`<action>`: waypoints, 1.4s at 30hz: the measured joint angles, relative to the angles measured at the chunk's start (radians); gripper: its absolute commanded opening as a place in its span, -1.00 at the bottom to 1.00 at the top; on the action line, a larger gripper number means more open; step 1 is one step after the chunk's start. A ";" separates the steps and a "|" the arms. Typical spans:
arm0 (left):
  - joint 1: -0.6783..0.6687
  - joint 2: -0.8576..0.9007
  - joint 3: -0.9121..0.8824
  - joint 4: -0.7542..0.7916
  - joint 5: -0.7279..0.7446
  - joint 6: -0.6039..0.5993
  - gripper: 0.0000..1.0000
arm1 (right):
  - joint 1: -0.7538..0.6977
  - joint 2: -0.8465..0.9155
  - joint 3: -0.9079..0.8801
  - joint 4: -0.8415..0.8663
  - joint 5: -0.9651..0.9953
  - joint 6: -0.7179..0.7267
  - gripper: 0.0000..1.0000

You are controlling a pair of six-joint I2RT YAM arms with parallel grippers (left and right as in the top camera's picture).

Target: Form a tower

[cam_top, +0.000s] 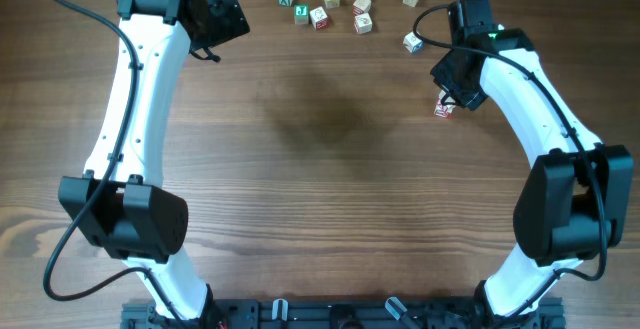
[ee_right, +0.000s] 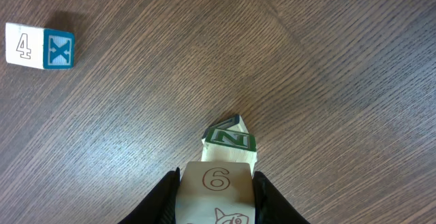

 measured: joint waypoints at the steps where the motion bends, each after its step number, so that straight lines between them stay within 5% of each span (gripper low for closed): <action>1: 0.000 0.000 0.000 0.000 0.000 0.000 1.00 | 0.000 0.000 0.000 0.000 0.000 0.000 -0.38; 14: 0.000 0.000 0.000 0.000 0.000 0.000 1.00 | 0.000 0.000 0.000 0.000 0.001 0.004 -0.26; 17: 0.000 0.000 0.000 0.000 0.000 0.000 1.00 | 0.000 0.000 0.000 0.000 0.006 0.006 0.00; 22: 0.000 0.000 0.000 0.000 0.000 0.000 1.00 | 0.000 0.000 0.000 0.001 0.012 0.014 0.15; 24: 0.000 0.000 0.000 0.000 0.000 0.000 1.00 | 0.000 0.000 0.000 0.002 0.014 0.014 1.00; 42: 0.000 0.000 0.000 0.000 0.000 0.000 1.00 | 0.000 0.000 0.000 -0.027 -0.114 -0.076 0.99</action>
